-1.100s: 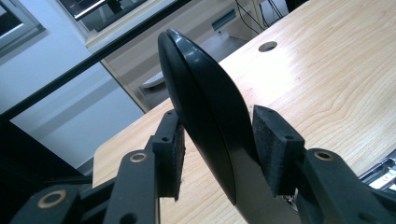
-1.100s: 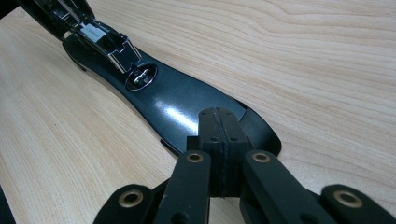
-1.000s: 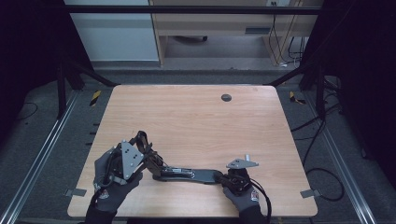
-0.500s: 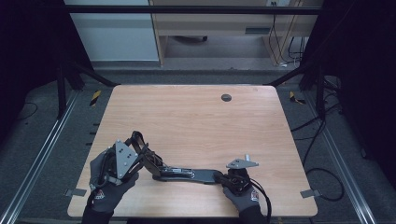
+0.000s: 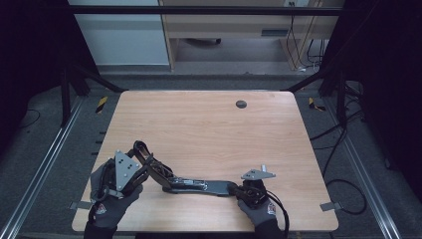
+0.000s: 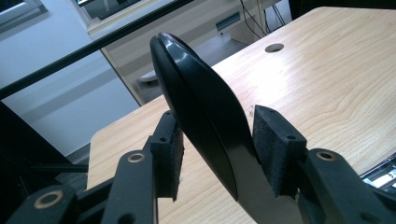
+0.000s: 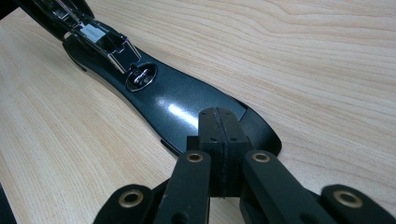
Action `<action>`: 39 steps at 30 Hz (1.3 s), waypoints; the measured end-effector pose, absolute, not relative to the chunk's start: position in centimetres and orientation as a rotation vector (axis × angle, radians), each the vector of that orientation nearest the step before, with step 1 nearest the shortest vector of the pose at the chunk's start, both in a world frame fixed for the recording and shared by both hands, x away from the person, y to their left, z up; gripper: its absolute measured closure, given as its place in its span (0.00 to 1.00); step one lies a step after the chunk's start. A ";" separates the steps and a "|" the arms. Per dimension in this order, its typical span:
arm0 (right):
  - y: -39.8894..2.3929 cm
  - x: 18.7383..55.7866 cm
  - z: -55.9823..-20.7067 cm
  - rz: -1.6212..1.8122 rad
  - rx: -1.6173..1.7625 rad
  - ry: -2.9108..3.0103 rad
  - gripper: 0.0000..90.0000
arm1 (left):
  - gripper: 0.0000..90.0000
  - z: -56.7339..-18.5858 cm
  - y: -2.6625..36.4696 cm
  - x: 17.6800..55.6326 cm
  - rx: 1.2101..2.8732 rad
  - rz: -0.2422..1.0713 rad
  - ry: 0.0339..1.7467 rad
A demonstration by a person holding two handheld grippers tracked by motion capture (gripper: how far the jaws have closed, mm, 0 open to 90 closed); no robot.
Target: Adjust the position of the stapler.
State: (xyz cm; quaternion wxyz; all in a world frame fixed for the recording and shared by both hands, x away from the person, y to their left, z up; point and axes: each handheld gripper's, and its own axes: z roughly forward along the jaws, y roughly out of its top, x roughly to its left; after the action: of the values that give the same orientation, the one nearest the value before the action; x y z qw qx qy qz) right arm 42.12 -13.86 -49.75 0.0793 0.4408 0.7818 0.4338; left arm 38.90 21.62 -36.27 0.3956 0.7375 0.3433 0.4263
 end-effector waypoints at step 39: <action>-13.8 42.2 -49.7 1.291 1.312 2.343 1.00 | 0.57 -37.4 24.9 38.9 1.791 1.014 0.978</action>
State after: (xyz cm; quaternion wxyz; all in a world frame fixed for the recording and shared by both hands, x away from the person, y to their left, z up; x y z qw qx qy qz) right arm 42.18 -13.79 -49.70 0.0810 0.4390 0.7838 0.4317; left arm 38.89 24.95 -37.43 0.4180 0.7141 0.3899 0.4043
